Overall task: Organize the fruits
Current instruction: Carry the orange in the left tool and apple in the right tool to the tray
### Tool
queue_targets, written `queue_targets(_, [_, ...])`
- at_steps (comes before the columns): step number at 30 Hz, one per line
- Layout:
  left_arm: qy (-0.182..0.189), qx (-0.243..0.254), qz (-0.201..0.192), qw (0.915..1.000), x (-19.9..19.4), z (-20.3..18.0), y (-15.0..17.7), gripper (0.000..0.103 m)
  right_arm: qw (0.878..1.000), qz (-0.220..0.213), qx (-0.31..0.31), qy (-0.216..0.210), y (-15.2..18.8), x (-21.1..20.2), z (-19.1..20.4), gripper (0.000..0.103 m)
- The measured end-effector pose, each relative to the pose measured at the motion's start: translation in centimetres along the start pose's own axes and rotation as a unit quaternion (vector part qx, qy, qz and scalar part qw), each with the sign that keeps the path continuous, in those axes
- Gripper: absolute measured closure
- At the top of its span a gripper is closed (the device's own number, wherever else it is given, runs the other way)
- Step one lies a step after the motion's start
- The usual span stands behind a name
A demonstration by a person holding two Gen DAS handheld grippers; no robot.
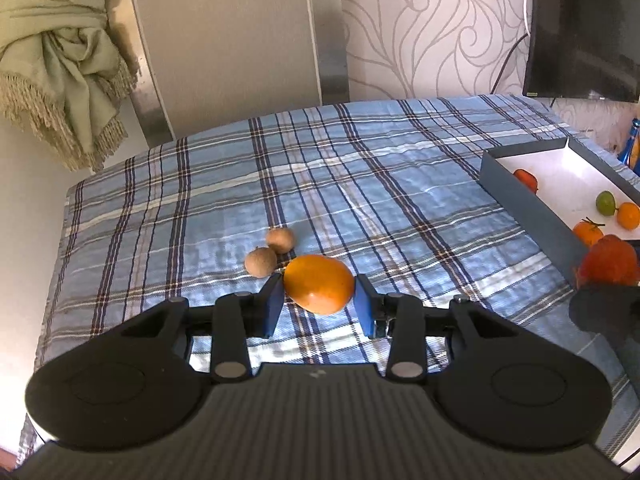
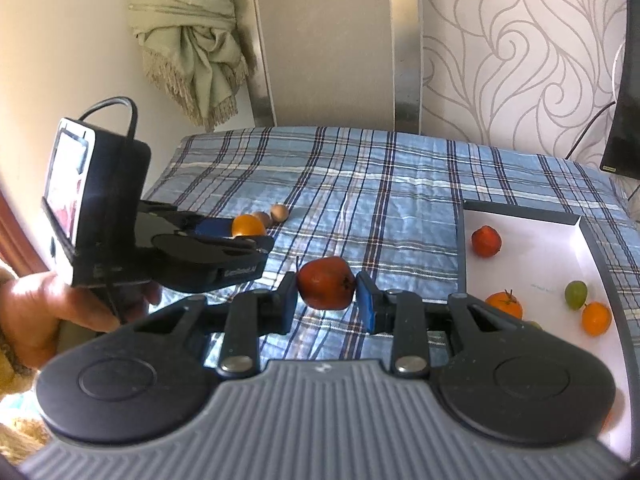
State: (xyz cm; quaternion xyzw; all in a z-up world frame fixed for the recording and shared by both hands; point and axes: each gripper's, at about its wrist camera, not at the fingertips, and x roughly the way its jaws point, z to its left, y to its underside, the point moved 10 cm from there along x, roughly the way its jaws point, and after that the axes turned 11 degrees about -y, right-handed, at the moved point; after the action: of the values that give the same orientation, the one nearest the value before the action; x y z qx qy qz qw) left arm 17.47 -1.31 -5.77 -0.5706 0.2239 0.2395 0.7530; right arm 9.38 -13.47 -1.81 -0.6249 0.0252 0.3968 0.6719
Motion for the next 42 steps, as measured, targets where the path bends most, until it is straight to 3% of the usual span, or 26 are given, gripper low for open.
queue_targets(13, [-0.001, 0.017, 0.003, 0.9999, -0.2, -2.4, -0.6, 0.060, 1.000, -0.014, 0.025, 0.001, 0.2, -0.9, -2.3, 0.069])
queue_targets(29, [0.014, -0.028, 0.007, 0.9995, 0.5, -4.5, -0.4, 0.060, 0.999, 0.031, -0.036, 0.002, 0.9, -1.3, -2.8, 0.069])
queue_targets(42, [-0.001, 0.032, 0.005, 0.9995, -0.7, -6.8, -1.6, 0.060, 1.000, 0.001, 0.019, -0.011, 1.4, -2.6, -5.4, 0.069])
